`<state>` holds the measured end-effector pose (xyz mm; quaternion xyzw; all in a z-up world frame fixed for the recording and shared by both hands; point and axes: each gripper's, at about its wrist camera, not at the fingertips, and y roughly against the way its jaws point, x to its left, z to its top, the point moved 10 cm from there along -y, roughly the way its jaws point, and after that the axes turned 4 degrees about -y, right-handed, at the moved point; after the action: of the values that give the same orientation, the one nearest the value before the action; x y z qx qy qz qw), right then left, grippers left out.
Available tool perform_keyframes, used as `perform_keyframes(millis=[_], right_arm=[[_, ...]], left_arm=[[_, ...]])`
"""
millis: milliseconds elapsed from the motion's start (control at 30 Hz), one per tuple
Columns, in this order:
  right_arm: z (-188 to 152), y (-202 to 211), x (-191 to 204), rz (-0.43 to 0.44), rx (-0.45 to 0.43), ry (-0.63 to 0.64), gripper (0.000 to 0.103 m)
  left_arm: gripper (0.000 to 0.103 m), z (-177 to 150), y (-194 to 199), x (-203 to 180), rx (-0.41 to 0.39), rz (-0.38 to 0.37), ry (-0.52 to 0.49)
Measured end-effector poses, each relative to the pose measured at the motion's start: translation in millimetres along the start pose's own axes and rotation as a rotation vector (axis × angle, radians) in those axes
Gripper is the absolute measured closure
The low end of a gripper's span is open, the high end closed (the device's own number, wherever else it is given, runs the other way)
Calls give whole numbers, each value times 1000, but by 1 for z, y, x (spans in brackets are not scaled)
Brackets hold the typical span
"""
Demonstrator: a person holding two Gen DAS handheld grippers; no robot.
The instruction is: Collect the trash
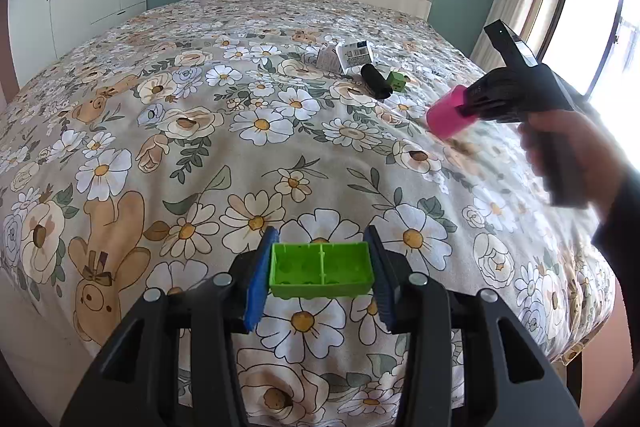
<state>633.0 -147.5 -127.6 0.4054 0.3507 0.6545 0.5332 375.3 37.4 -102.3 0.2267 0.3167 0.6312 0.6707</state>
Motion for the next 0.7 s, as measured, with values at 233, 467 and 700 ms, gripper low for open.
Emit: perform_keyframes(millis=[233,467,700], right_arm=[[-5,70,3,7,-102,34,96],[-18,157,13,8,-215,84,96],[-52,244,21,5,-318,135,96]], left_arm=[[57,25,35,-10,-64,15,-41],[57,57,82,-21,-146,38,-88],[57,76,130,-31,-214,39,-115]])
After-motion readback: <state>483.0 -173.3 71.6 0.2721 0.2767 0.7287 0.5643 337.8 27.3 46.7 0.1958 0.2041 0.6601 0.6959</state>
